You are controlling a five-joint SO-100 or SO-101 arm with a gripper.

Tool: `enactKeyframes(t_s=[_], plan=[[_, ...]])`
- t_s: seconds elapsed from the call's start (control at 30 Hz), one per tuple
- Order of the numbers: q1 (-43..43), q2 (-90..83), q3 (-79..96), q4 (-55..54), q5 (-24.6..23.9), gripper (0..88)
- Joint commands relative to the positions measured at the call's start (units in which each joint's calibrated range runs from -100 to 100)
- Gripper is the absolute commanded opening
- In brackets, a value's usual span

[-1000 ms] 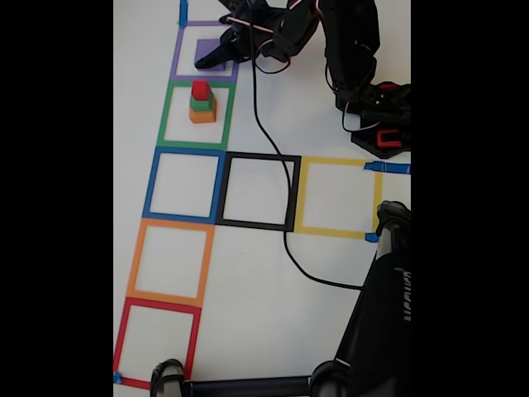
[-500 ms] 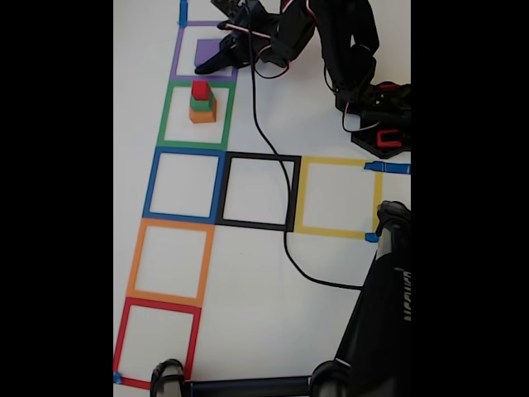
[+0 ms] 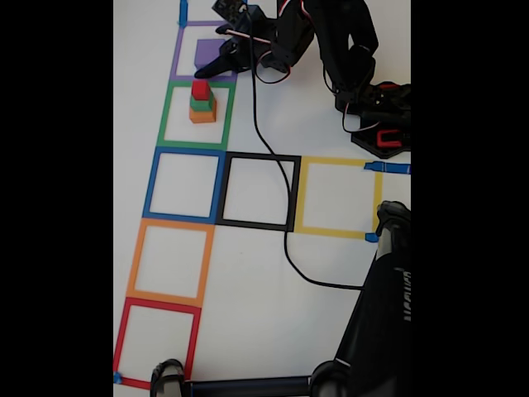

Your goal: Tower of hanoi

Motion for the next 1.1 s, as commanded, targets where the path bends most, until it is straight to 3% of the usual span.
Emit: enactKeyframes(t_s=[0.0,1.07], plan=[[-0.4,0.1,0.0,-2.0,0.0,39.4],[-2.0,0.8,1.6,-3.5,0.0,28.0]])
